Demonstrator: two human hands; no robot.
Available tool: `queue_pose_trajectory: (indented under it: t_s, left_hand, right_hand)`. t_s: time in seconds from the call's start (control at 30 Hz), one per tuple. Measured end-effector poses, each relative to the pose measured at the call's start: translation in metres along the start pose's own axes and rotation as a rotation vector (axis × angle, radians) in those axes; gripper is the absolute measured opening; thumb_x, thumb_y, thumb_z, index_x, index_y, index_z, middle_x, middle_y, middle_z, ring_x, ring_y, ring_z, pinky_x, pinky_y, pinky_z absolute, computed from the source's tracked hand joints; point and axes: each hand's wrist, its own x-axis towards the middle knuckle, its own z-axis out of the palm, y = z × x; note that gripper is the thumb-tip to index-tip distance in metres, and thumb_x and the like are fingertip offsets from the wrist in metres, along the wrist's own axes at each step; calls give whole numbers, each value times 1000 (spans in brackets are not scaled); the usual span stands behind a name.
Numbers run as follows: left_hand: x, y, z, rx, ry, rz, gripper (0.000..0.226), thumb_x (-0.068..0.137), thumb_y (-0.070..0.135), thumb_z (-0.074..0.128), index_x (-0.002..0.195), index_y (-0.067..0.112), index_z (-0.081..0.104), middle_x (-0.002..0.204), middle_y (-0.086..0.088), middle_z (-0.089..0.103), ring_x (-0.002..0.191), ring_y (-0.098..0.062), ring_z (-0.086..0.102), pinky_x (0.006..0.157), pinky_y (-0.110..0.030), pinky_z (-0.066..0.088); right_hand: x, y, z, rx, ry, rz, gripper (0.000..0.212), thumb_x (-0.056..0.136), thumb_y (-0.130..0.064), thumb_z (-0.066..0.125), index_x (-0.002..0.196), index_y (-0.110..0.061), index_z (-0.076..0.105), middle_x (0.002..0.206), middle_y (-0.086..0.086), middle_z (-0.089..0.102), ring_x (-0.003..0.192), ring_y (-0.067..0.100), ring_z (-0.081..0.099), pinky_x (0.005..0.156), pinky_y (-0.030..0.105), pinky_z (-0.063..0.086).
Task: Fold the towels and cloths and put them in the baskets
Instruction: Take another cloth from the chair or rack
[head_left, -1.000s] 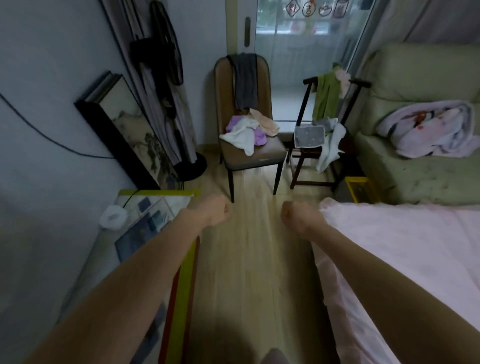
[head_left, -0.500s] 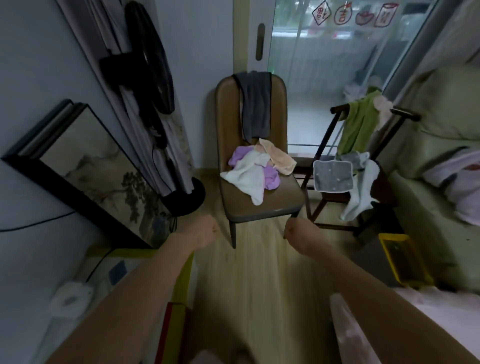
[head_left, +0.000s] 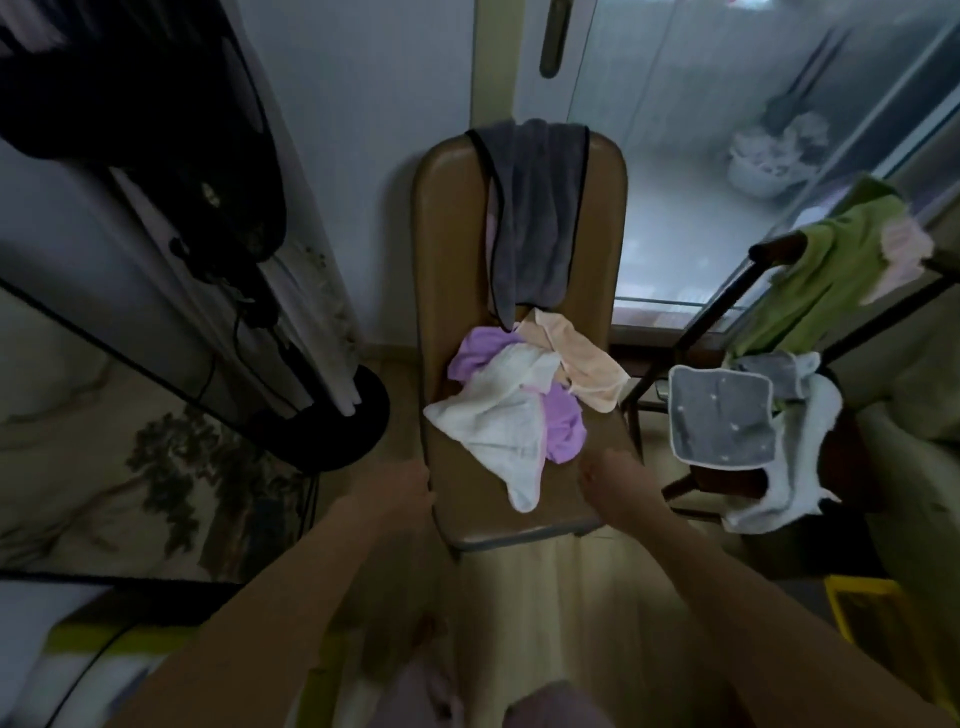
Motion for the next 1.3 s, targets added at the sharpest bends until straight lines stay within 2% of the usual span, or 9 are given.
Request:
queue_pose_trajectory:
  t_s: [0.2,0.33,0.43,0.53,0.63,0.87,0.97,1.13,1.3]
  left_hand:
    - [89,-9,-17,-166,-54,-62,28,101,26,39,80,13,53,92,-1,53,104,-24,55,92,-32,43]
    - [134,-5,-9,-214,-39,-126,28,100,27,43,97,5,61,105,-9,57,101,-22,55,88,-27,40]
    - [162,-1,6,-270,-78,-165,31,100,26,44,69,20,42,94,-9,53,92,-22,54,83,-30,42]
    - [191,3,22,-313,-115,-229,32,100,27,43,68,20,40,79,1,46,78,-13,47,63,-25,37]
    - [214,1,39,-377,-122,-264,27,99,31,43,82,13,52,74,6,47,71,-9,46,54,-16,31]
    - [213,-3,52,-518,-154,-320,34,100,33,42,107,6,61,107,-10,62,96,-20,58,78,-26,44]
    - [188,-8,51,-564,-147,-379,35,100,34,43,120,10,58,120,-8,59,109,-21,56,87,-28,42]
    - [122,-12,42,-907,-42,-391,49,94,35,57,138,18,46,137,1,49,117,-9,49,90,-15,36]
    - [22,-9,35,-1205,151,-319,45,91,31,62,134,22,51,130,7,54,112,-8,53,78,-15,44]
  right_hand:
    - [112,3,3,-33,-60,-145,28,96,-20,46,120,-10,55,121,10,59,112,28,56,84,31,43]
    - [187,11,11,-272,-200,-346,34,92,-13,45,126,-11,51,125,9,55,116,27,53,87,36,46]
    - [228,20,16,-510,-294,-605,39,85,-1,50,124,-8,50,120,12,53,111,29,51,76,35,44]
    - [262,33,29,-695,-278,-864,55,44,-15,88,94,-8,67,92,10,64,83,25,63,57,25,47]
    - [303,46,61,-812,-334,-1019,74,11,-25,92,81,-11,70,86,10,67,76,26,67,57,26,52]
    - [326,40,90,-784,-186,-1316,10,62,-17,71,70,-21,70,82,2,68,77,23,67,75,29,51]
    - [315,15,76,-624,-280,-1144,19,75,-10,52,65,-21,65,66,-2,61,62,20,62,65,27,44]
    - [254,-56,28,-398,-615,-883,31,99,-34,43,107,-12,64,96,7,61,83,20,50,70,27,38]
    - [161,-133,3,-231,-688,-937,25,96,-39,50,73,-32,55,76,-7,51,75,7,49,75,25,36]
